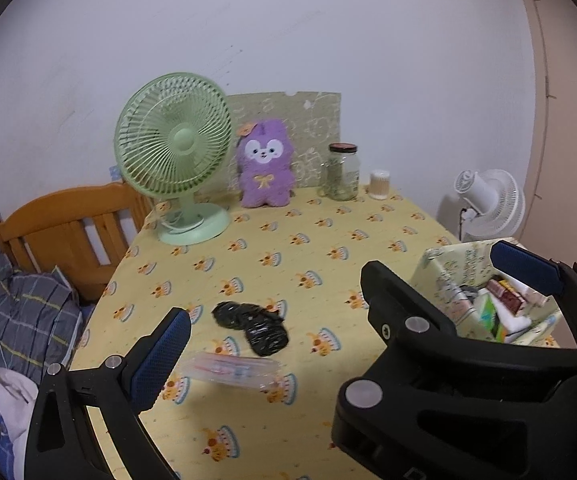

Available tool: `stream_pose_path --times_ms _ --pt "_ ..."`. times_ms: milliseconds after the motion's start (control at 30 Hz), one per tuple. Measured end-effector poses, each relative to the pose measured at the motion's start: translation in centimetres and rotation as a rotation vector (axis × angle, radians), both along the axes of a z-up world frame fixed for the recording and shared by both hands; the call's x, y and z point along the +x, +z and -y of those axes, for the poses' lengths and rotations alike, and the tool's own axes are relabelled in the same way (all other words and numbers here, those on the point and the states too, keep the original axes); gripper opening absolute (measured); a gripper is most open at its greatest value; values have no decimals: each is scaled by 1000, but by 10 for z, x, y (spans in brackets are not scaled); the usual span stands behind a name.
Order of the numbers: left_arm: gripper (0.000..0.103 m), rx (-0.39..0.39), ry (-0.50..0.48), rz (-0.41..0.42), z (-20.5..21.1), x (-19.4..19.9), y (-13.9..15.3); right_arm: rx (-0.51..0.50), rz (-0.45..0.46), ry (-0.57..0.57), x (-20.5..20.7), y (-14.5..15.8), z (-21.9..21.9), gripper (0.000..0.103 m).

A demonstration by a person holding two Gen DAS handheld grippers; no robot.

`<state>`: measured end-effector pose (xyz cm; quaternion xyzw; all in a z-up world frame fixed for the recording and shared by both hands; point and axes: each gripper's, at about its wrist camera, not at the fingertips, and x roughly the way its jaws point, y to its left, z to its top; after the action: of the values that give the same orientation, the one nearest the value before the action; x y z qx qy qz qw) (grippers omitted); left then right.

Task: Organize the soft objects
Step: 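Move both open tools back toward the black bundle and clear bag, then grasp the black bundle with the right tool while the left tool approaches the clear bag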

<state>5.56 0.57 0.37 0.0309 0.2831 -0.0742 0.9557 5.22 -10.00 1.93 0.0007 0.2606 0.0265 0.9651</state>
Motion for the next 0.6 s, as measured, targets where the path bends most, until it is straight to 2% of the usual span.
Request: stream_pose_path --times_ms 300,600 --pt "103 -9 53 -33 -23 11 -16 2 -25 53 18 -16 -23 96" --pt "103 -31 133 -101 -51 32 -42 -16 -59 116 40 -38 -50 91"
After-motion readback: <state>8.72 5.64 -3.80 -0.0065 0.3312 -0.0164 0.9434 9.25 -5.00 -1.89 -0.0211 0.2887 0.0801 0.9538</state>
